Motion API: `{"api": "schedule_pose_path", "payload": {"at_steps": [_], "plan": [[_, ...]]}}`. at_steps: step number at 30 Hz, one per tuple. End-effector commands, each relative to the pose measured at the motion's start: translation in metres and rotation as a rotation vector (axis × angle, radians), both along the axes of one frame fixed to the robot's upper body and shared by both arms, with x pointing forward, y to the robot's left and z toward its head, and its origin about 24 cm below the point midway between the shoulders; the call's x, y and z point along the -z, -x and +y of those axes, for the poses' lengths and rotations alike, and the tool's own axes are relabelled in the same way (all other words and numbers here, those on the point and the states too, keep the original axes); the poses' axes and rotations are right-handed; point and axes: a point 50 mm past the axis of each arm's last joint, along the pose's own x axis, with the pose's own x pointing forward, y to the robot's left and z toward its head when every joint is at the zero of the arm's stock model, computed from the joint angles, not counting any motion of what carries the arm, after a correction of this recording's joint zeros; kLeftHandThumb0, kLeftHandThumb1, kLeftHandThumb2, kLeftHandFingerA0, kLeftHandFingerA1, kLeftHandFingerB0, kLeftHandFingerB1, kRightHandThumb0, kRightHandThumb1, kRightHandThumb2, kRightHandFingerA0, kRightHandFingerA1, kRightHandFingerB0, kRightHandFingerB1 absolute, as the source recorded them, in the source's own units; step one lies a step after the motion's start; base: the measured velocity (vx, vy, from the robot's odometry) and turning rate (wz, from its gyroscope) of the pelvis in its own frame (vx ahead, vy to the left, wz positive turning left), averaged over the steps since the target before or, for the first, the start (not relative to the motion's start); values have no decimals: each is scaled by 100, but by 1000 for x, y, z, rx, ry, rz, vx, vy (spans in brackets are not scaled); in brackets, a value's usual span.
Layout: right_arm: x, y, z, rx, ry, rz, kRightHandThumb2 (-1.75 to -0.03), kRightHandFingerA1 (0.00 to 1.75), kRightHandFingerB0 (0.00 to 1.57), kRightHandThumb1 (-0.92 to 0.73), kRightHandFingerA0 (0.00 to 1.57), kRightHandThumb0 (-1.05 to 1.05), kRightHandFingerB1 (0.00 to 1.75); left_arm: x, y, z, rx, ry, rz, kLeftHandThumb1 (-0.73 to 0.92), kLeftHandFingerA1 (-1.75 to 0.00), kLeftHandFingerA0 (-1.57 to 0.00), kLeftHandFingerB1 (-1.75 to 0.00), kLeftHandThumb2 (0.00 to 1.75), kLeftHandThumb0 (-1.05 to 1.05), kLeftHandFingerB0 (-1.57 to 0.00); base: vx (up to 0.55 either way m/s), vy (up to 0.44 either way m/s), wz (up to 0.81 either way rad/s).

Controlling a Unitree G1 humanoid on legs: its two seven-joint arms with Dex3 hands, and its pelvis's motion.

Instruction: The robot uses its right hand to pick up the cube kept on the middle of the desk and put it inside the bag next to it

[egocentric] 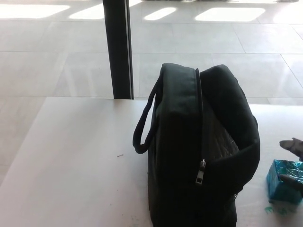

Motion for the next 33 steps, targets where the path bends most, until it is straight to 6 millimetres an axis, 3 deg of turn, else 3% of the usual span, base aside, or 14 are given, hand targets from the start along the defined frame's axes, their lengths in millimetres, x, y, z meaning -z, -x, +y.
{"api": "schedule_pose_path", "payload": {"at_steps": [1,7,9,11,13,15,17,18,21,22,23,24,27,33], "plan": [[0,0,0,-58,103,6,-104,42,7,-64,4,-81,25,-5,0,6,-12,-4,-5,55,-149,-36,-141,88,-105,-30,0,0,0],[1,1,13,-130,131,3,-106,36,5,-62,2,-81,24,-6,-1,6,-13,-6,-5,52,-151,-38,-144,91,-105,-31,0,0,0],[-1,0,13,-141,146,17,-64,36,5,-81,4,-82,25,-6,-1,7,-11,-5,-7,54,-149,-37,-141,89,-105,-31,0,0,0],[-2,0,13,-140,146,26,-100,40,5,-59,3,-81,27,-7,-1,7,-6,-9,-6,53,-150,-37,-143,90,-105,-29,0,0,0],[-1,0,10,-133,155,60,-62,36,7,-72,6,-81,25,-7,-3,7,-2,-16,-5,55,-148,-35,-140,89,-105,-29,0,0,0],[0,0,8,-129,172,79,-90,37,5,-50,3,-77,27,-7,-2,7,4,-16,-5,56,-148,-35,-140,88,-105,-29,0,0,0],[2,0,5,-133,215,127,-81,47,0,-41,0,-66,30,-8,-2,7,9,-21,-1,57,-148,-35,-140,88,-105,-29,0,0,0],[2,0,5,-171,299,165,-57,94,9,-54,15,-21,25,-8,-3,7,10,-22,-3,56,-149,-36,-140,89,-105,-29,0,0,0],[3,0,4,-197,369,213,-55,98,10,-53,39,-9,29,-9,-4,7,10,-21,-6,57,-148,-35,-140,88,-105,-29,0,0,0],[9,4,1,-220,468,295,-57,122,9,-54,60,-3,35,-9,-4,8,5,-19,-3,57,-147,-35,-138,88,-105,-28,0,0,0],[11,5,-1,-211,487,317,-91,96,0,-39,65,-3,48,-10,-5,8,6,-23,-7,56,-148,-35,-140,89,-105,-30,0,0,0],[13,6,-1,-213,525,334,-60,128,11,-60,48,-7,37,-10,-5,8,6,-25,-5,57,-148,-36,-140,88,-105,-30,0,0,0],[15,10,-4,-250,596,356,-60,140,11,-69,39,-16,34,-10,-6,8,-3,-21,-4,57,-147,-36,-139,89,-105,-31,0,0,0],[19,12,-4,-236,657,328,-58,132,16,-71,37,-16,35,-11,-7,9,-8,-25,-5,57,-147,-38,-139,91,-105,-32,0,0,0]]}}
